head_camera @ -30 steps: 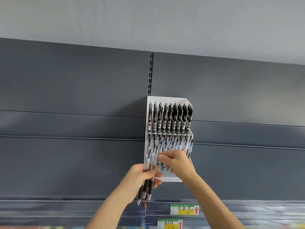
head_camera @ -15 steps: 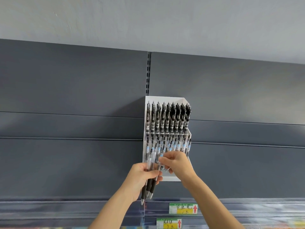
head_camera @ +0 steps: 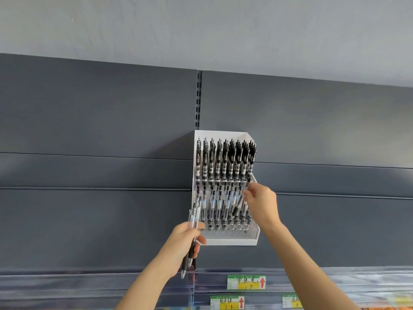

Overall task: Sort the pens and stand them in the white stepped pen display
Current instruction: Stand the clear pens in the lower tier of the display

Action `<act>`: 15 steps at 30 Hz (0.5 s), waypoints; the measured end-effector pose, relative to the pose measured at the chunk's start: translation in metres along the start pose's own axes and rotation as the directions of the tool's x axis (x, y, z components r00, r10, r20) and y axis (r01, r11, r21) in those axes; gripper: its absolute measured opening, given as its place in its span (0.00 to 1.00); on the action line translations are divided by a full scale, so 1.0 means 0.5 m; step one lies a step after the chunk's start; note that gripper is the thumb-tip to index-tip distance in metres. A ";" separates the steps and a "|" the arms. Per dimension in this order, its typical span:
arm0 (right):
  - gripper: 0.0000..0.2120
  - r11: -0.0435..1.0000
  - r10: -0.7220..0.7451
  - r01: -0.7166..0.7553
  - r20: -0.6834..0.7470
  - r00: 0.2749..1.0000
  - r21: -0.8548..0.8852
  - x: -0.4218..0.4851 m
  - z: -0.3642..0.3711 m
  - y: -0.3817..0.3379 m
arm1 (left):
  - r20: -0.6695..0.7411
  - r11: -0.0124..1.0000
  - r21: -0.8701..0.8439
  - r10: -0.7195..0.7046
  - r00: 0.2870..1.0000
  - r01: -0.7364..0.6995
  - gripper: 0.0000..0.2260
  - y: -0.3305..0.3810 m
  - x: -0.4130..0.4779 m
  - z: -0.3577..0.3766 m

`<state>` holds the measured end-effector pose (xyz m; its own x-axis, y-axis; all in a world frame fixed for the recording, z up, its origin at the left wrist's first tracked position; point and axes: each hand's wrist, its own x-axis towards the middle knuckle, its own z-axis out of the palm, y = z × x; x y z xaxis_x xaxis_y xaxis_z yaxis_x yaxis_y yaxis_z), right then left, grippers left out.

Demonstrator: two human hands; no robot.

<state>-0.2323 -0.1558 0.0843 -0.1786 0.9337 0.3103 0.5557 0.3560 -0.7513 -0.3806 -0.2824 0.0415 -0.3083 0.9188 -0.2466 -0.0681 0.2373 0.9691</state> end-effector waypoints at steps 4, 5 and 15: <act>0.16 0.992 0.022 -0.006 0.124 0.992 -0.125 0.005 0.038 0.022 | 0.021 0.998 0.040 0.043 0.999 -0.044 0.09 -0.001 0.001 -0.003; 0.16 0.987 0.034 -0.008 0.159 0.987 -0.162 0.004 0.050 0.030 | 0.021 0.998 0.048 0.050 0.999 -0.051 0.08 -0.002 0.002 -0.004; 0.08 0.992 0.072 -0.055 0.143 0.987 -0.118 -0.002 0.070 0.037 | 0.011 0.994 0.070 0.083 0.997 -0.083 0.05 -0.006 0.001 -0.017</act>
<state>-0.2503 -0.1490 0.0498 -0.2528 0.9527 0.1688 0.6565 0.2971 -0.6934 -0.3888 -0.2857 0.0384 -0.3020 0.9388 -0.1658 0.0241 0.1813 0.9831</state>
